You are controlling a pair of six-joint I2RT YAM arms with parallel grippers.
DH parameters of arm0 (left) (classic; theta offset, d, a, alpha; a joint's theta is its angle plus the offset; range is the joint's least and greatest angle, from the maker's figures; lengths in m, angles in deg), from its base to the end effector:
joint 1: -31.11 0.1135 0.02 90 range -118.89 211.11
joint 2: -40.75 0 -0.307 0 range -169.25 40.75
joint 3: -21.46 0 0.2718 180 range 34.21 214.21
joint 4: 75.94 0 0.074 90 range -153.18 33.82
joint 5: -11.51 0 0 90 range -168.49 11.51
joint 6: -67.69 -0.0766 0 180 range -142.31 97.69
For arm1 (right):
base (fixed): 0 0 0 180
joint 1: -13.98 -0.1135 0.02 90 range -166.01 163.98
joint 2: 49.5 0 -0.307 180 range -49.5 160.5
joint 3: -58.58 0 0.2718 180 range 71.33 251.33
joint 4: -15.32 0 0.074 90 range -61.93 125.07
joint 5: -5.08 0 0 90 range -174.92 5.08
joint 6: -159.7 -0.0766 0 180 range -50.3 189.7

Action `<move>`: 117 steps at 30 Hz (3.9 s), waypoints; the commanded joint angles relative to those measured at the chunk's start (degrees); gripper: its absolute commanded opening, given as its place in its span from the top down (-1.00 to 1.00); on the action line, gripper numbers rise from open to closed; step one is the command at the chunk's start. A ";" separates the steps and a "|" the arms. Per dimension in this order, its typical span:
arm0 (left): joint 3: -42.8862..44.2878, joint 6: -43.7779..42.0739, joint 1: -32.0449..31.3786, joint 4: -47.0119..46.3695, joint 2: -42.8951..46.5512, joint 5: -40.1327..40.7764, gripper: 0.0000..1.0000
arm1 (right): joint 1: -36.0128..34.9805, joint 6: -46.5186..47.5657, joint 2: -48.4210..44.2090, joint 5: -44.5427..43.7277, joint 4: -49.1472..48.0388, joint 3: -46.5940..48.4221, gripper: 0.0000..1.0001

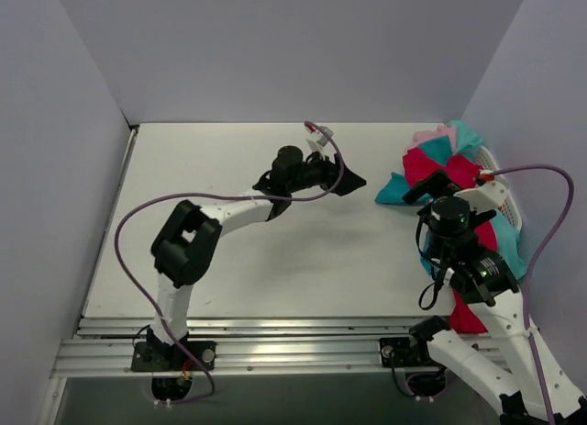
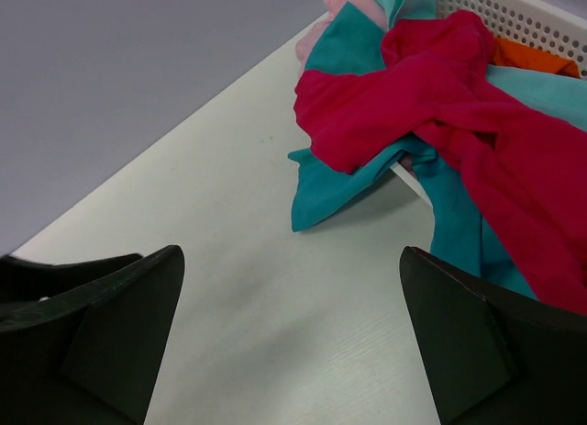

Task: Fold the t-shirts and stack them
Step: Grab the tshirt from the pile, then move the tshirt to the center of the board

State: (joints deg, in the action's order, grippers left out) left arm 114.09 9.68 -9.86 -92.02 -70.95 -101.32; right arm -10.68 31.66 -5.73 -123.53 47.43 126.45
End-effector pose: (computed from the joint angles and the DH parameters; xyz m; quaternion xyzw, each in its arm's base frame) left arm 0.3843 -0.3731 0.3024 0.1915 0.6981 -0.5166 0.4572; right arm 0.1826 0.0312 0.4182 0.2984 0.6822 0.1090 0.6585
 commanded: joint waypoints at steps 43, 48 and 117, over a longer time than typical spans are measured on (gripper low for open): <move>-33.30 -8.26 -2.54 -1.49 34.27 15.18 -0.88 | 32.16 -4.58 38.15 28.68 -29.03 0.52 -0.72; -34.00 -9.13 -2.54 -1.22 35.14 16.06 -0.88 | 27.92 -4.41 34.89 26.05 -26.56 3.15 -0.80; -34.96 -4.74 -1.92 19.86 53.85 42.04 -0.88 | -17.06 2.44 45.94 26.97 -27.89 26.24 0.83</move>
State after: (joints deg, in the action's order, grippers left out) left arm 79.44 2.73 -12.53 -80.22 -23.25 -72.14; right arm -20.21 31.11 32.39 -102.22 24.37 144.44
